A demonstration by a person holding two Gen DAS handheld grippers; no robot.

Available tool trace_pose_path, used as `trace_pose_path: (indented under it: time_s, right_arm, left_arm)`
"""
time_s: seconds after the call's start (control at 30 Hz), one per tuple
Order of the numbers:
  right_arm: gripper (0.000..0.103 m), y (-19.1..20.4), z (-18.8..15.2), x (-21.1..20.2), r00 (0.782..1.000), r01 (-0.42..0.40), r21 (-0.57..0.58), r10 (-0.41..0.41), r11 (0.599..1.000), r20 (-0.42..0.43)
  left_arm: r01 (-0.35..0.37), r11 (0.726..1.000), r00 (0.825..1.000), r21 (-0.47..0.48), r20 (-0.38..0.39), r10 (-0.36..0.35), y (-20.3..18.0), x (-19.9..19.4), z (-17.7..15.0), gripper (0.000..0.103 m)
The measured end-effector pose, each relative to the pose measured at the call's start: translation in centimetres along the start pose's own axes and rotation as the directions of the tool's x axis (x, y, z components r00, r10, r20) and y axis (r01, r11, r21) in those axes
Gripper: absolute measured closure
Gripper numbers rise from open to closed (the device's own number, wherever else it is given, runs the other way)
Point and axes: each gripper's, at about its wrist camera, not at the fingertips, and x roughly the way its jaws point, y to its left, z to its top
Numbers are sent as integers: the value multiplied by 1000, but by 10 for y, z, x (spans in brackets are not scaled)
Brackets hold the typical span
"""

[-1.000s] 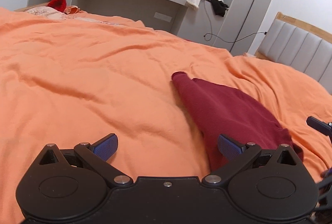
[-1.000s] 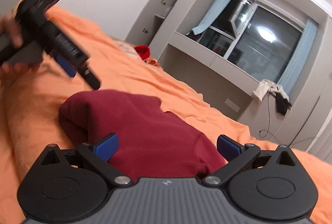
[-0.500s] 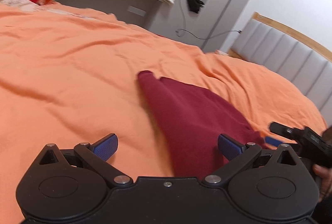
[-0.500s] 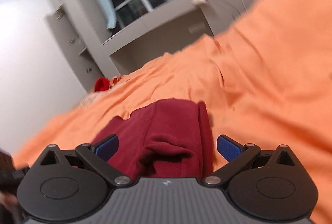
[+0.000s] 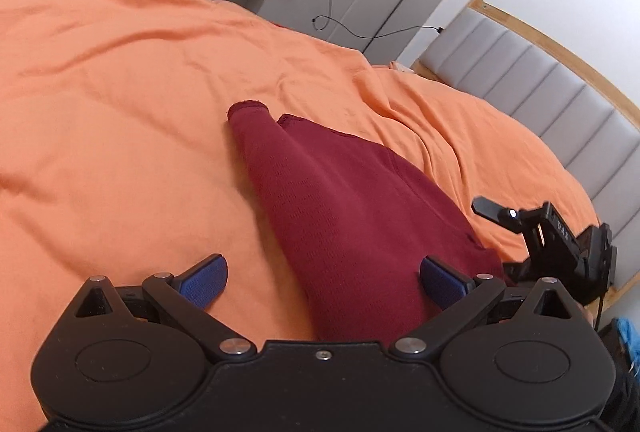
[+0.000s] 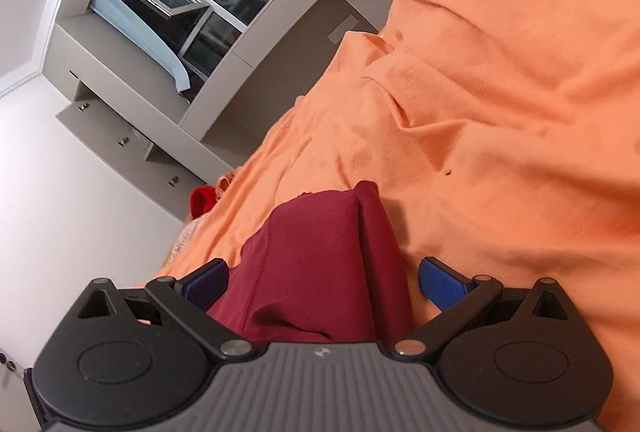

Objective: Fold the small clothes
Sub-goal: 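Move both grippers over the dark red shirt bundle, fingers open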

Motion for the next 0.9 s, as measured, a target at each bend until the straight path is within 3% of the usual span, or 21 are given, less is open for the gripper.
trace_pose_path:
  time_s: [0.17,0.37,0.9]
  right_arm:
    - [0,11,-13,3,1000,23,-102,-23,995,2]
    - [1,0,-12,-2,1000,-4,-19,4,1000,15]
    - [1,1,-16,-3,1000,-2,-23,3,1000,26]
  left_arm:
    - [-12,1000,1000,26,4,12,-3,-1,-5,1]
    - [-26,999,1000,43,13,25,-4,-3,-9,1]
    - [-30,998,999,50,22,29,-3,-5,-13,1]
